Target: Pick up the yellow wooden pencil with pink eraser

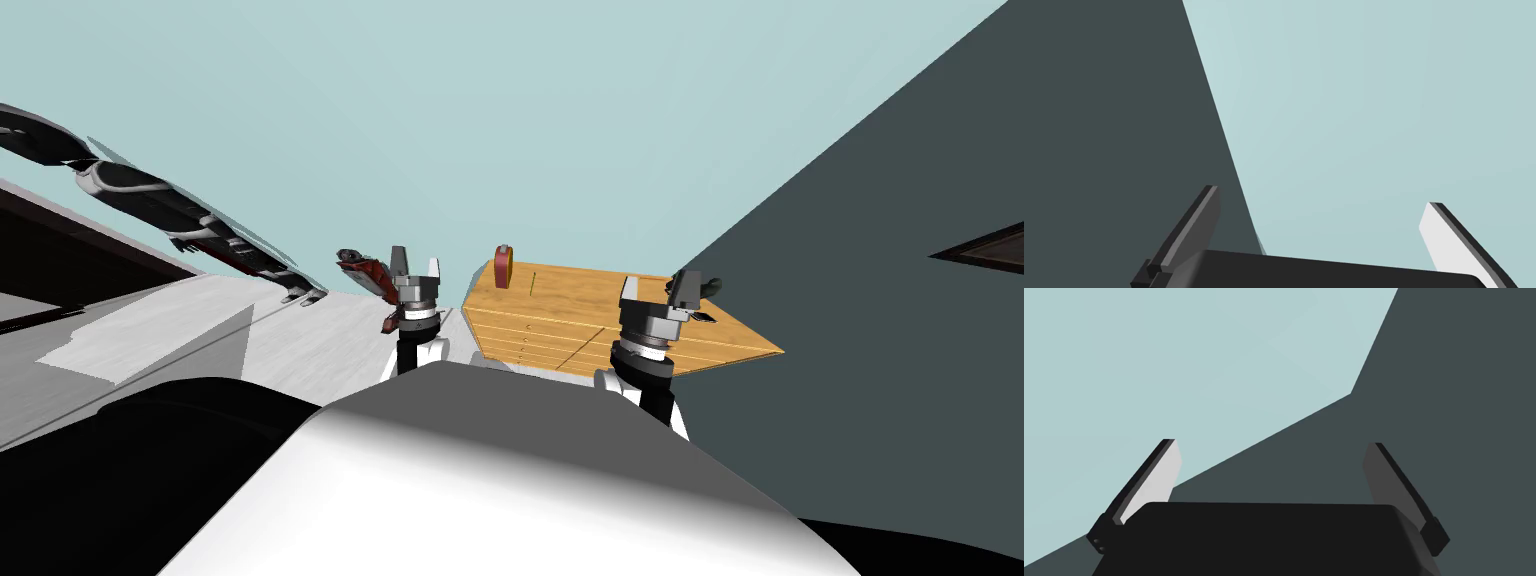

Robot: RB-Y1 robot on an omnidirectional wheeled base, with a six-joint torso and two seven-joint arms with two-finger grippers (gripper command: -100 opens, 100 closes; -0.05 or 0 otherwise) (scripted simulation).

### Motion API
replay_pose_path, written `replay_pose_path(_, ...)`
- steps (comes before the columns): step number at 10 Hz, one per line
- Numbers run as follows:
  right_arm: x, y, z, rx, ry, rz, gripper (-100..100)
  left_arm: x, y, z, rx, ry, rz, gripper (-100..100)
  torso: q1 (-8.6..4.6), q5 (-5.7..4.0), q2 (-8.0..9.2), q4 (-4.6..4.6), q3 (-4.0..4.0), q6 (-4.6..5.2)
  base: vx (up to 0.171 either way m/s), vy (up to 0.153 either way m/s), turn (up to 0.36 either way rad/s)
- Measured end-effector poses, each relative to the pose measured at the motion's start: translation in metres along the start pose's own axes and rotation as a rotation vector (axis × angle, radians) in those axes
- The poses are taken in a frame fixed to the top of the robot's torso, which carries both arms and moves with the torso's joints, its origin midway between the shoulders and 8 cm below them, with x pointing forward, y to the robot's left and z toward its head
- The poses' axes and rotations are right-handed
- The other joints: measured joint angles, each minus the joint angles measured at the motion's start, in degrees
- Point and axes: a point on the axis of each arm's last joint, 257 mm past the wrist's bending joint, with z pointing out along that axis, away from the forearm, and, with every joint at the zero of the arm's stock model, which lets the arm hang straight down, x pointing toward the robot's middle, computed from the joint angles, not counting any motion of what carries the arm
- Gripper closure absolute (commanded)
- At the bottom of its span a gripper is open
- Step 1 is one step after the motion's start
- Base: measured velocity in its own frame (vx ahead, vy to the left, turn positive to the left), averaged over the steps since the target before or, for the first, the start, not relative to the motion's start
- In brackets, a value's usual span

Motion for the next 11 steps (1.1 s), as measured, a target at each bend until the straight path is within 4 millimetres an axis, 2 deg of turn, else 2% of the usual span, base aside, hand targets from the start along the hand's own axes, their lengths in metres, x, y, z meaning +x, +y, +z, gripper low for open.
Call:
replay_pose_path(3,0.002,-0.003,0.001,0.005,0.057,-0.102,-100,0.0,0.0,0.0,0.0,0.0,0.0,0,0.55,0.12,0.19,0.04,0.11,-0.01,-0.058,0.142,0.033)
replay_pose_path(5,0.0,-0.007,0.001,0.014,0.085,-0.194,-100,0.0,0.0,0.0,0.0,0.0,0.0,0,0.69,0.16,0.26,0.06,0.15,-0.01,-0.057,0.208,0.043)
replay_pose_path(11,-0.018,-0.026,-0.001,0.051,0.122,-0.458,-100,0.0,0.0,0.0,0.0,0.0,0.0,0,0.66,0.15,0.11,0.02,0.06,-0.01,-0.027,0.152,0.026)
